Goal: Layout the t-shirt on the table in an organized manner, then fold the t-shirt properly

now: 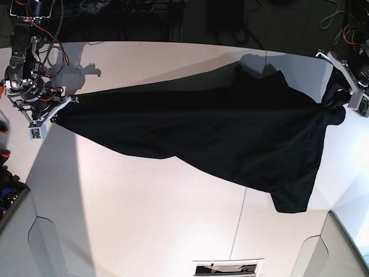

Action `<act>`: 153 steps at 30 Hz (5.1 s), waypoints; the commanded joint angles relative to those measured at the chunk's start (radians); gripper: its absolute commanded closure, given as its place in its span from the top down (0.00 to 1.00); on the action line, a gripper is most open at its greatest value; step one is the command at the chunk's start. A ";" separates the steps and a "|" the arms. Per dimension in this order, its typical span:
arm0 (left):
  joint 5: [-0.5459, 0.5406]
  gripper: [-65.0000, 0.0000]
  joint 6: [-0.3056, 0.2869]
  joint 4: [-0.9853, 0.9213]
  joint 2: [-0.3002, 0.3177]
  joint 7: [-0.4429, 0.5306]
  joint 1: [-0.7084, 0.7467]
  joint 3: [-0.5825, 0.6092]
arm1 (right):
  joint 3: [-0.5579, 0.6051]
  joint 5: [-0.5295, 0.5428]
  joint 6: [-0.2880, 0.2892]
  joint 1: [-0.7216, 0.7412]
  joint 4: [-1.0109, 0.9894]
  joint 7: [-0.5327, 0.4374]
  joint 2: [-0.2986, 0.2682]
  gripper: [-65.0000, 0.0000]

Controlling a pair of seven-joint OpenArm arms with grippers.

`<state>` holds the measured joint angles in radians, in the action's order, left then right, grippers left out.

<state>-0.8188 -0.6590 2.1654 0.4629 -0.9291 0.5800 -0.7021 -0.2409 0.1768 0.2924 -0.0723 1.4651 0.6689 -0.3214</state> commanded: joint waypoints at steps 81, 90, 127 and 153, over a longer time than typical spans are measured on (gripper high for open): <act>0.419 0.40 0.099 -1.252 -0.221 0.239 -1.050 0.931 | -0.103 0.393 0.209 -0.275 0.243 0.144 0.142 0.00; 0.469 0.39 0.098 -1.252 -0.390 0.172 -1.070 0.932 | -0.077 0.433 0.209 -0.275 0.243 0.174 0.143 0.00; 0.272 0.39 0.050 -1.038 -0.156 0.000 -0.977 0.932 | -0.073 0.414 0.261 -0.247 0.452 0.192 0.200 0.00; 0.356 0.39 0.092 -1.490 -0.385 0.068 -1.360 1.007 | -0.073 0.418 0.257 -0.255 0.452 0.191 0.200 0.00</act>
<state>-0.4526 -0.5655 0.6556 0.0814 -0.8806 -0.7349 0.3077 -0.3099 0.5766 0.5499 -0.3325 1.8988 0.8803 -0.1158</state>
